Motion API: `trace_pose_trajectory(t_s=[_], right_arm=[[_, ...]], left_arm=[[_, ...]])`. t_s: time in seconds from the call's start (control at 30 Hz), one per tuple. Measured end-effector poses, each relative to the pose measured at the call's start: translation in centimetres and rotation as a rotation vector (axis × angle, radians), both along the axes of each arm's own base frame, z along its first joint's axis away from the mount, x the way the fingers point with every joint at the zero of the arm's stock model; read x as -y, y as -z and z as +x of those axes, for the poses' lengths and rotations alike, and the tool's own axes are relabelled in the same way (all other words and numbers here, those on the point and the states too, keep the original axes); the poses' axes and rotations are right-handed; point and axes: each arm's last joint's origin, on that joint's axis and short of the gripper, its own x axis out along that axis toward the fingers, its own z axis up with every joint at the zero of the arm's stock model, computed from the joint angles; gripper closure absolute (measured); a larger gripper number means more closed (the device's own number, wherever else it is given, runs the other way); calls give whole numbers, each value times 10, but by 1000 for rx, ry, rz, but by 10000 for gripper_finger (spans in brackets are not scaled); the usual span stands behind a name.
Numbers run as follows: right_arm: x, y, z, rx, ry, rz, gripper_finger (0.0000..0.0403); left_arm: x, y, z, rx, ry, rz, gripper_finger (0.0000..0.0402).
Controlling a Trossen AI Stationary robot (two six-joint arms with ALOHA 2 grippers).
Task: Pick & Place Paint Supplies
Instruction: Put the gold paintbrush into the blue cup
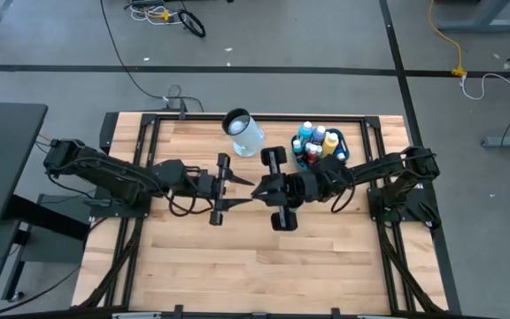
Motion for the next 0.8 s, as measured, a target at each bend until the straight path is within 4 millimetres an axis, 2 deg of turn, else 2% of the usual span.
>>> trace_pose_trajectory(t_s=[0.13, 0.3, 0.53, 0.8], right_arm=[[-5, -2, -4, 47, -87, -55, 400], [-6, 1, 0, -28, -112, -34, 400], [-11, -3, 0, -30, -115, -34, 401], [-15, -1, 9, -131, -171, -79, 401]], left_arm=[[0, -3, -1, 29, 3, 68, 212], [0, -6, -2, 67, 20, 74, 212], [-1, 5, 5, 5, 10, 118, 213], [3, 14, 17, 65, 76, 203, 213]])
